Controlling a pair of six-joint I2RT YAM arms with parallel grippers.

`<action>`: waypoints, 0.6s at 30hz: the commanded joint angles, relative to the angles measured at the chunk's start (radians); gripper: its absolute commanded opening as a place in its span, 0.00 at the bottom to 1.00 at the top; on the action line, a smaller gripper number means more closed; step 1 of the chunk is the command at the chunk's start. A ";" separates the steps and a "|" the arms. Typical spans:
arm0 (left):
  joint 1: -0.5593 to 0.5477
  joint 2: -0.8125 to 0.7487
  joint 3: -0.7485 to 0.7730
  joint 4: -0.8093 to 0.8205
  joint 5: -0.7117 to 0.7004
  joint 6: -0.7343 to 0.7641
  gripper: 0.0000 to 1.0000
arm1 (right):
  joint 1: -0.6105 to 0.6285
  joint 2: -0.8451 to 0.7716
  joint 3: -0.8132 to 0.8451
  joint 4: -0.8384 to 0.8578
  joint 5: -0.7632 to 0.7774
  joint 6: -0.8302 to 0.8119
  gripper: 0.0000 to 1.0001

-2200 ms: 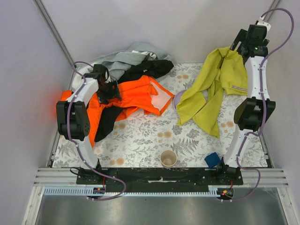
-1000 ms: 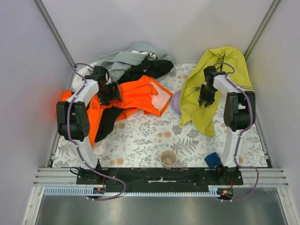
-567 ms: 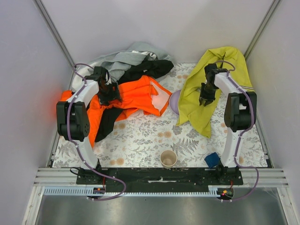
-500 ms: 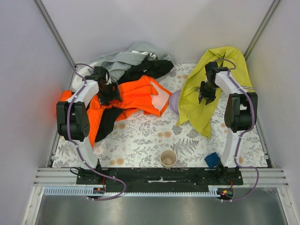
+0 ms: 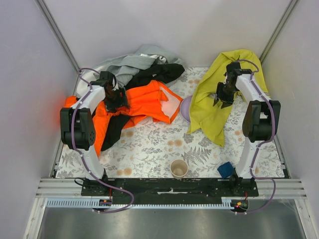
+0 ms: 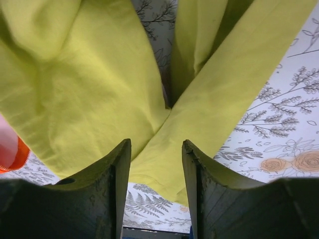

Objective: Pick out a specific cloth from the pile

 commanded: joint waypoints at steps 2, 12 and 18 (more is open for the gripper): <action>0.005 -0.029 -0.022 -0.059 -0.006 0.011 0.81 | 0.009 0.013 0.006 0.028 -0.071 -0.005 0.54; 0.003 -0.030 -0.025 -0.059 -0.007 0.011 0.81 | 0.010 0.079 -0.021 0.032 -0.027 0.016 0.35; 0.005 -0.027 -0.024 -0.059 -0.010 0.009 0.81 | 0.009 0.086 -0.020 0.037 -0.033 0.009 0.00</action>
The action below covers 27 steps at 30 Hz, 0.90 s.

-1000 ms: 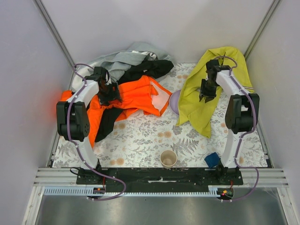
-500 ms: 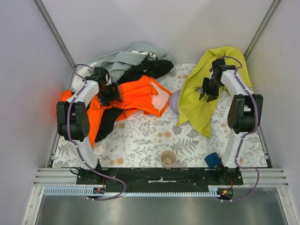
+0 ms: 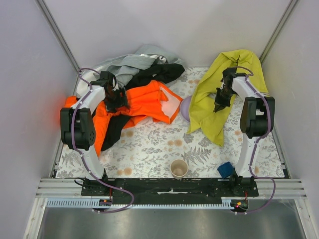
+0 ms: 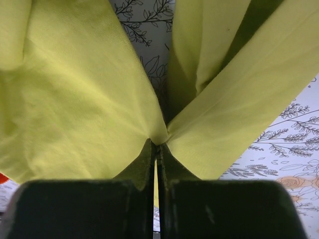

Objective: Pick out a specific cloth from the pile

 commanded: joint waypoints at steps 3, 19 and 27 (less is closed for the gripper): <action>0.004 -0.027 -0.021 -0.060 -0.012 0.011 0.81 | -0.001 -0.022 0.020 0.004 -0.009 0.001 0.00; 0.002 -0.032 -0.017 -0.061 -0.017 0.020 0.81 | -0.232 -0.162 0.448 -0.030 0.076 0.061 0.00; 0.002 -0.035 -0.017 -0.074 -0.020 0.020 0.81 | -0.304 -0.191 0.459 0.148 0.403 0.033 0.00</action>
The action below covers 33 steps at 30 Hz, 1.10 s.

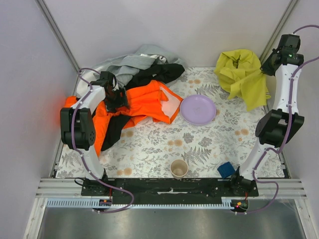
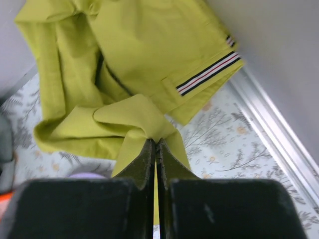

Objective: Pick out a specific cloth from the pile

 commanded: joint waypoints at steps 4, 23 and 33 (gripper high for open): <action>0.003 -0.039 -0.021 -0.071 -0.018 0.017 0.81 | 0.008 -0.102 -0.214 0.194 0.361 -0.071 0.00; -0.014 -0.159 -0.016 -0.045 0.014 0.000 0.84 | 0.043 -0.350 -0.603 0.332 0.250 -0.055 0.87; -0.017 -0.343 0.009 0.062 0.095 -0.023 0.87 | 0.252 -0.369 -0.456 0.302 0.251 -0.084 0.98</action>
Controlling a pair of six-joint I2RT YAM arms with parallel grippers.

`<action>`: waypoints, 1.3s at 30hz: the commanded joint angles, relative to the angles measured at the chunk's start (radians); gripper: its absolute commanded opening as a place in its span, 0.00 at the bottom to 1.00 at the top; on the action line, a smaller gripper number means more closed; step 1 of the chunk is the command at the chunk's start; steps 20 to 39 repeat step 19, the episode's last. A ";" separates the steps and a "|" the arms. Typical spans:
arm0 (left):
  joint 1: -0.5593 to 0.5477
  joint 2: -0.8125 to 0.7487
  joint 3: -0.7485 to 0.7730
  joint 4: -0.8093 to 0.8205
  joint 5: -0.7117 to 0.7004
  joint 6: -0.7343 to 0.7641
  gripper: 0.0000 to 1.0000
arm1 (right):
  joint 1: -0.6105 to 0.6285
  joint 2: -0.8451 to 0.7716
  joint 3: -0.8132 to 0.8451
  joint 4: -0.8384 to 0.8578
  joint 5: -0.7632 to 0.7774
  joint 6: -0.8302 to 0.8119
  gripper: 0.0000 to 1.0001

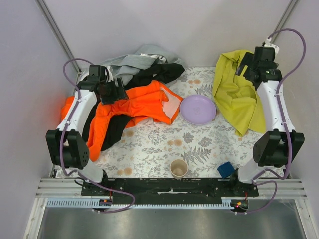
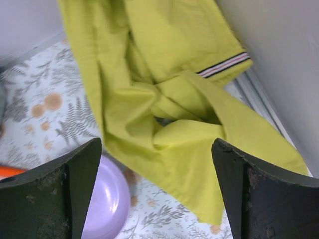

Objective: Pick out a specific cloth from the pile

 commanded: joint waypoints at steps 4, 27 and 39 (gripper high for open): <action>-0.017 -0.156 0.021 0.160 0.166 -0.026 0.88 | 0.186 -0.013 0.069 0.013 -0.041 -0.018 0.98; -0.037 -0.315 -0.102 0.382 0.228 -0.078 0.94 | 0.380 -0.237 -0.175 0.295 -0.110 -0.024 0.98; -0.037 -0.315 -0.102 0.382 0.228 -0.078 0.94 | 0.380 -0.237 -0.175 0.295 -0.110 -0.024 0.98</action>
